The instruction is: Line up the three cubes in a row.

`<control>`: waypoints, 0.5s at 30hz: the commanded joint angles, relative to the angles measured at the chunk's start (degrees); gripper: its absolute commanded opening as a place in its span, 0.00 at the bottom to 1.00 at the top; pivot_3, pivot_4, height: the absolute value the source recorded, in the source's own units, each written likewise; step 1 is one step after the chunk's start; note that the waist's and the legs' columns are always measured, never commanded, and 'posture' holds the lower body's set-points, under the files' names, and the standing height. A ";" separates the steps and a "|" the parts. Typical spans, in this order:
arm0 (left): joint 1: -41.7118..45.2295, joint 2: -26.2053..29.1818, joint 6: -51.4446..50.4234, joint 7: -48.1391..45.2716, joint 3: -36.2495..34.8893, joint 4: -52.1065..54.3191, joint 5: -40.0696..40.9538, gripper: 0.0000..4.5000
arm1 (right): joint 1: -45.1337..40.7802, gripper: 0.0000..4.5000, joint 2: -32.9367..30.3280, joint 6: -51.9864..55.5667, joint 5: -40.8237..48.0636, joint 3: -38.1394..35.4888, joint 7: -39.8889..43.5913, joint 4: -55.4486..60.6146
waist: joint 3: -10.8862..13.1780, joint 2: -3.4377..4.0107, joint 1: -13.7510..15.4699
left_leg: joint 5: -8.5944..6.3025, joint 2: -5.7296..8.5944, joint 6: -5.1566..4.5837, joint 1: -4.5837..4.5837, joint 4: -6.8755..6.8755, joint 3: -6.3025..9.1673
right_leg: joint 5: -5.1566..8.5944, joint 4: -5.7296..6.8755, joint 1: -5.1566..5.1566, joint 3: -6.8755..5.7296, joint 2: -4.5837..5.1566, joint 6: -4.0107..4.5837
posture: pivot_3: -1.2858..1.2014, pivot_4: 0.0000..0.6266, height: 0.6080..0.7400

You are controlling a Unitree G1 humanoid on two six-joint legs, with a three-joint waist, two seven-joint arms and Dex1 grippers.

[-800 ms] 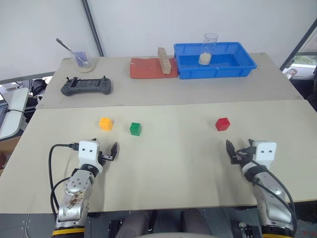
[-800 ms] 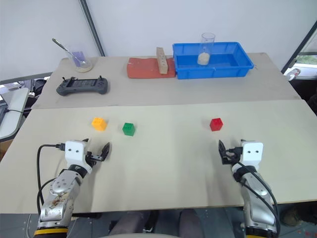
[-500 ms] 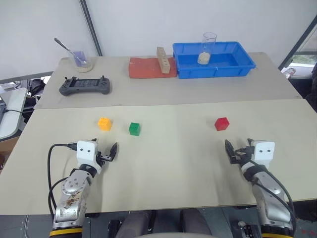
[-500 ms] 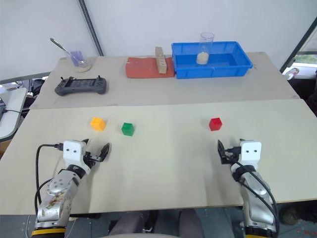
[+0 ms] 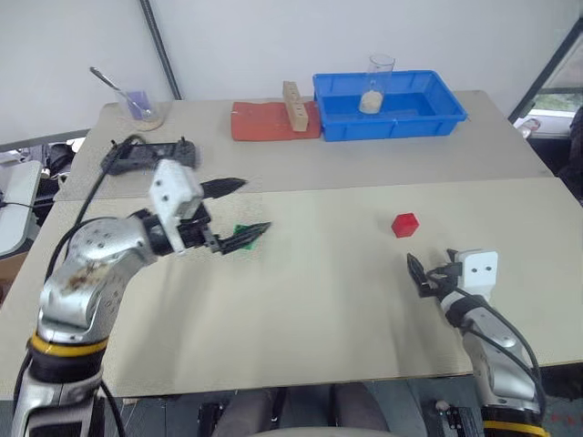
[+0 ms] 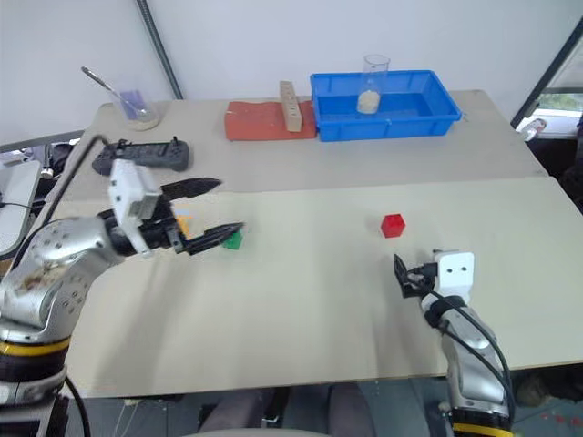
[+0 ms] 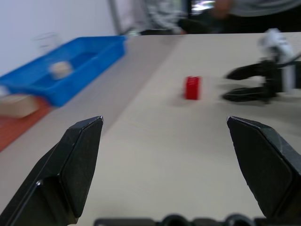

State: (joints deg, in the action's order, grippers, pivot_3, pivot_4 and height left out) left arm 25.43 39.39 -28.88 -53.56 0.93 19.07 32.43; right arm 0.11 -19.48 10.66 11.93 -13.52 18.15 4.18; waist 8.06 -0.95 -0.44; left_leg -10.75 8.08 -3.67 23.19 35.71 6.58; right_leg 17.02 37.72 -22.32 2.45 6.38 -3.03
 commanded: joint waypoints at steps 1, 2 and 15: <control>4.88 -1.83 1.64 -4.41 4.26 -2.60 -1.24 1.00 | -3.86 1.00 -0.28 1.29 0.81 0.73 0.78 -2.20 | 0.04 0.01 -0.35 | 0.03 -0.02 -0.05 0.01 -0.01 0.00 | 0.00 -0.01 -0.03 0.01 -0.04 0.00 | 0.52 0.24 1.00; 5.78 -2.54 2.04 -4.92 5.05 -3.33 -1.67 1.00 | -5.29 1.00 -0.25 1.45 0.83 0.63 0.71 -3.68 | 0.05 0.01 -0.43 | 0.03 -0.02 -0.05 0.01 -0.01 0.00 | 0.00 -0.01 -0.03 0.01 -0.05 0.01 | 0.52 0.24 1.00; 6.51 -4.05 4.72 -7.67 5.78 -5.49 -3.90 1.00 | -16.57 1.00 0.84 0.07 0.20 3.63 3.14 -14.26 | 0.10 0.04 -0.32 | 0.03 -0.06 -0.06 0.03 0.05 -0.03 | -0.01 -0.02 -0.02 0.06 -0.06 0.02 | 0.52 0.24 1.00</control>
State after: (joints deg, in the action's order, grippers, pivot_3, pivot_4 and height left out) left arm 31.27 35.36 -25.74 -60.93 7.86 12.68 29.02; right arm -15.40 -18.91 12.17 12.35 -10.23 21.08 -9.90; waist 8.16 -0.91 -0.75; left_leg -10.72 8.02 -3.73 23.22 35.77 6.55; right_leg 17.01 37.70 -22.35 2.51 6.33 -3.00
